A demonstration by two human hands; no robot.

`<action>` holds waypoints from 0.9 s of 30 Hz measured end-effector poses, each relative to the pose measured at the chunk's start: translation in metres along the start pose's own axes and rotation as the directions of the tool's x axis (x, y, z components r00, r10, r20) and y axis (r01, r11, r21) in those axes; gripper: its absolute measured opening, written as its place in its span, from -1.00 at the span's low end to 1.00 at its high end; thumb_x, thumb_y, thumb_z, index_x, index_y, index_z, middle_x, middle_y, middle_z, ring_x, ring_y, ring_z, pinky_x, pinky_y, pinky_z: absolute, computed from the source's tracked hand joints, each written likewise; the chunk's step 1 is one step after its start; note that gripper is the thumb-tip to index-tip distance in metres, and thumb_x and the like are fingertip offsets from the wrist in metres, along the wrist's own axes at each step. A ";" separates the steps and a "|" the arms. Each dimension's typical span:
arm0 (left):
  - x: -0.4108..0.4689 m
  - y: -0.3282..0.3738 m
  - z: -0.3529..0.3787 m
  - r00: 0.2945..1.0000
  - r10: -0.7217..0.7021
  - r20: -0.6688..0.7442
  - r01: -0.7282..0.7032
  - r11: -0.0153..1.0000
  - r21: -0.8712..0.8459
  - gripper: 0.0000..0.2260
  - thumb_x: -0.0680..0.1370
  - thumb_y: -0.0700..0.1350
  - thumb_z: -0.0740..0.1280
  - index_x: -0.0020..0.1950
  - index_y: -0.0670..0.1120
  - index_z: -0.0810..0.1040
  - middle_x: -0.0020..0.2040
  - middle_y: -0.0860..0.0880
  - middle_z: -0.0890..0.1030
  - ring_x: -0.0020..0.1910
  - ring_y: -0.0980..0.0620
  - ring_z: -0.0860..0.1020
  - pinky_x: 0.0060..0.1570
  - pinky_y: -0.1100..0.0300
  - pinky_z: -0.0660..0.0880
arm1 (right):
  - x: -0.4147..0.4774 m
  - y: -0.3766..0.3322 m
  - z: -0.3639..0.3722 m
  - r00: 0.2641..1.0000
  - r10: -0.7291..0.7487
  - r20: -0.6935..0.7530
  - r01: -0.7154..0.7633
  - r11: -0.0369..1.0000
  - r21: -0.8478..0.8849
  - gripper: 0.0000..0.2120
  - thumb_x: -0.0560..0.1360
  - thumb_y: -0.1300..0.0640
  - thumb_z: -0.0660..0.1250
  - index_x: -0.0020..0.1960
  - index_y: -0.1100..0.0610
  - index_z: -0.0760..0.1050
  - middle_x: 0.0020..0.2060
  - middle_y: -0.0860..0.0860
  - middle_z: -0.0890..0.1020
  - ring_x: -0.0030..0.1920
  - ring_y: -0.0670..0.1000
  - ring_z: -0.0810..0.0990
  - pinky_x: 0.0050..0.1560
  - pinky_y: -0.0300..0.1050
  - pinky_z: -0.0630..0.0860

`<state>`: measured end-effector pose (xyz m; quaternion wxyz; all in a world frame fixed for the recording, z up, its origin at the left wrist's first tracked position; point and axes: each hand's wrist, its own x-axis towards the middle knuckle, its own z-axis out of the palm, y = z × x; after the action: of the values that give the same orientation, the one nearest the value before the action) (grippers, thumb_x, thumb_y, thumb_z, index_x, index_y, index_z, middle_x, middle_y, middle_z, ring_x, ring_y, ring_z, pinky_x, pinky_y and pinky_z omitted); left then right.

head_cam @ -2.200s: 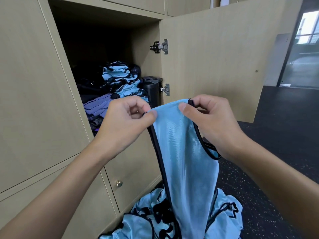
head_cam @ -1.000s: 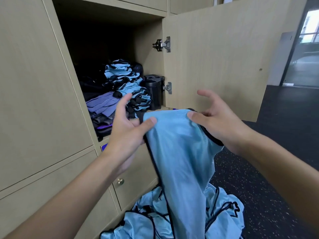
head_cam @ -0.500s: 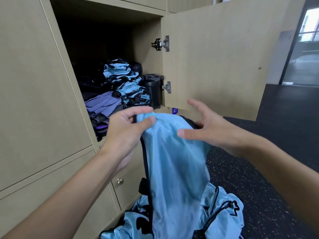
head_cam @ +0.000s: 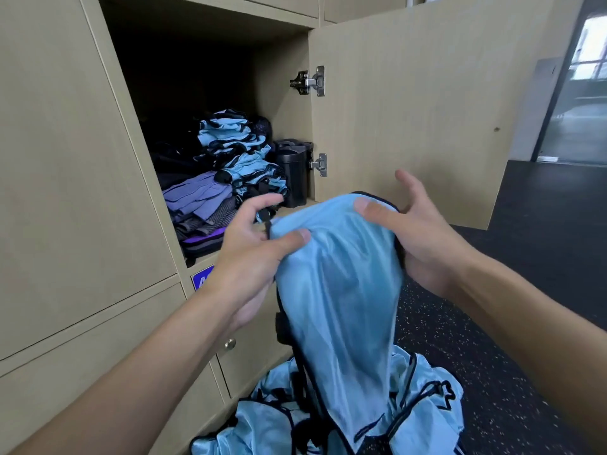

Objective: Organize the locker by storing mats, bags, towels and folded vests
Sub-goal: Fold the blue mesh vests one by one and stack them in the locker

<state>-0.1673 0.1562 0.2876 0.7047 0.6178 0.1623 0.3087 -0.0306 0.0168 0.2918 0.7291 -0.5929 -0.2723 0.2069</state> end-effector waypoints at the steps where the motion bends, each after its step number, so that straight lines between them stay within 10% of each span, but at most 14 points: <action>1: 0.003 0.000 -0.001 0.998 0.033 -0.051 -0.035 0.999 -0.035 -0.54 0.47 -0.39 0.43 0.26 0.00 0.49 -0.03 -0.16 0.71 -0.06 -0.11 0.70 0.07 -0.03 0.63 | -0.001 0.002 0.001 0.998 0.030 0.049 -0.028 0.999 -0.037 0.00 0.30 0.18 0.57 0.52 -0.26 0.07 0.14 0.12 0.61 -0.02 0.06 0.72 0.06 0.04 0.61; 5: 0.007 0.000 -0.002 0.988 0.053 -0.142 -0.060 0.997 -0.048 -0.52 0.50 -0.29 0.46 0.32 0.05 0.42 -0.15 0.07 0.71 -0.20 0.09 0.68 -0.02 0.08 0.63 | 0.003 0.013 0.004 0.997 -0.041 -0.068 0.029 0.985 -0.171 -0.07 0.39 0.32 0.52 0.49 -0.28 0.12 0.03 0.16 0.54 0.05 0.24 0.65 0.16 0.23 0.56; 9: 0.002 -0.010 -0.003 0.983 -0.169 0.067 0.163 0.982 0.093 -0.35 0.46 -0.34 0.47 0.36 0.23 0.37 0.00 0.03 0.71 0.02 -0.08 0.70 0.03 -0.02 0.64 | 0.010 0.013 -0.005 0.966 -0.150 -0.211 0.125 0.984 -0.128 -0.19 0.46 0.19 0.48 0.48 -0.27 0.11 -0.08 0.10 0.45 -0.02 0.12 0.59 0.23 0.19 0.52; 13: 0.007 -0.003 0.000 0.996 -0.038 -0.082 0.037 0.999 -0.015 -0.42 0.46 -0.39 0.45 0.33 0.09 0.42 0.11 -0.27 0.65 0.02 -0.18 0.68 0.04 -0.04 0.64 | 0.007 0.014 -0.006 1.000 -0.026 -0.009 0.023 0.970 -0.241 0.00 0.19 -0.09 0.65 0.40 -0.45 0.10 0.32 0.16 0.46 0.24 0.13 0.57 0.33 0.24 0.44; 16: 0.012 -0.003 -0.007 0.985 -0.061 -0.164 0.059 0.998 -0.018 -0.38 0.46 -0.19 0.52 0.40 0.14 0.32 0.19 -0.16 0.60 -0.02 -0.07 0.69 0.08 -0.06 0.62 | 0.007 0.019 -0.006 0.995 -0.015 0.102 0.036 0.978 -0.207 -0.04 0.32 0.31 0.56 0.42 -0.38 0.17 0.13 0.28 0.54 0.02 0.16 0.64 0.21 0.29 0.51; 20: 0.002 -0.012 -0.005 0.960 -0.272 0.062 0.260 0.953 0.158 -0.22 0.44 -0.33 0.50 0.47 0.25 0.26 0.07 -0.16 0.65 -0.07 -0.15 0.70 -0.08 -0.04 0.66 | 0.006 0.014 -0.007 0.994 -0.103 -0.022 0.100 0.991 -0.092 -0.17 0.45 0.34 0.46 0.45 -0.29 0.17 -0.07 0.33 0.60 -0.02 0.24 0.66 0.18 0.27 0.55; 24: 0.012 -0.001 -0.010 0.980 -0.098 -0.171 0.084 0.992 -0.091 -0.27 0.46 -0.37 0.46 0.46 0.15 0.27 0.17 -0.21 0.61 -0.03 -0.14 0.70 -0.02 -0.07 0.65 | 0.004 0.010 -0.011 0.983 0.011 0.183 0.023 0.984 -0.179 -0.03 0.40 0.35 0.49 0.51 -0.30 0.05 0.16 0.17 0.61 0.04 0.08 0.69 0.09 0.05 0.60; 27: 0.012 -0.007 -0.013 0.964 -0.160 -0.212 0.159 0.987 -0.024 -0.23 0.46 -0.27 0.50 0.52 0.09 0.18 0.15 -0.12 0.62 -0.06 -0.04 0.69 -0.05 0.01 0.64 | 0.001 0.011 -0.010 0.984 0.006 0.181 0.031 0.979 -0.200 -0.09 0.44 0.47 0.39 0.51 -0.25 0.11 -0.12 0.21 0.67 -0.13 0.15 0.66 -0.04 0.10 0.63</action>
<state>-0.1641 0.1736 0.2803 0.7080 0.5636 0.2851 0.3160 -0.0235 0.0117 0.2798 0.6388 -0.6408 -0.3604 0.2266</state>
